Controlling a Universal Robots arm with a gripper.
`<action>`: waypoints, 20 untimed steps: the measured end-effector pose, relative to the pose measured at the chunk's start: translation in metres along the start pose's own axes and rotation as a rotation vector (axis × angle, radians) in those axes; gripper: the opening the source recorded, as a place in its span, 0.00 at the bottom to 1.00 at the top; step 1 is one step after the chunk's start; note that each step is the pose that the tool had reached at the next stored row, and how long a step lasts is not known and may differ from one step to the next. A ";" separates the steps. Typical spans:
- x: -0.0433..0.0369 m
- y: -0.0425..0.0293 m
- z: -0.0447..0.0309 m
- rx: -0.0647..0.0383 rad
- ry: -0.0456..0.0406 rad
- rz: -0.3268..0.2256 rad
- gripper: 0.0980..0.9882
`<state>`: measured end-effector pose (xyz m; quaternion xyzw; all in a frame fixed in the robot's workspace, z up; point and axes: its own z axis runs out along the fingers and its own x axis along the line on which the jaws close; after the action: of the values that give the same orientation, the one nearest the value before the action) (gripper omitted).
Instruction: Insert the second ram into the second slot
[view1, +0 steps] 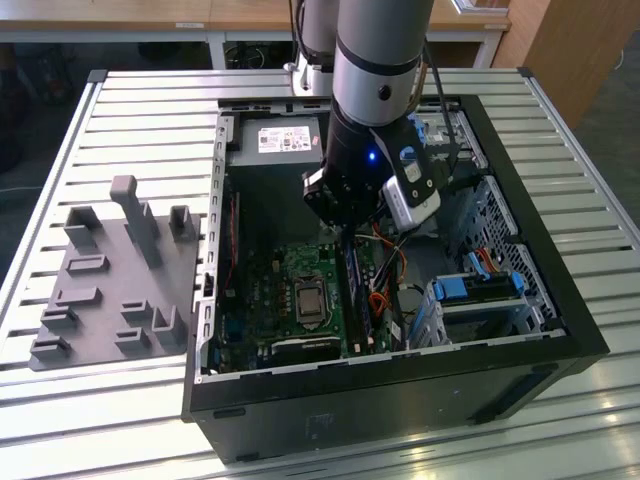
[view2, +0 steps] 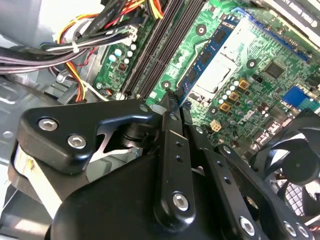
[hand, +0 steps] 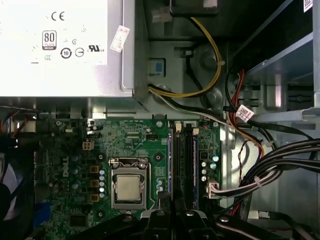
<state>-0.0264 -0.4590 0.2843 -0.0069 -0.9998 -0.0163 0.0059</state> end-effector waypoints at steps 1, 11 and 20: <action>-0.0005 -0.0007 0.0010 0.000 0.0010 0.000 0.05; -0.0033 -0.0014 0.0087 -0.006 0.0213 0.001 0.05; -0.0044 -0.0018 0.0193 -0.006 0.0213 0.001 0.05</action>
<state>-0.0222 -0.4602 0.2649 -0.0071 -0.9996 -0.0196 0.0166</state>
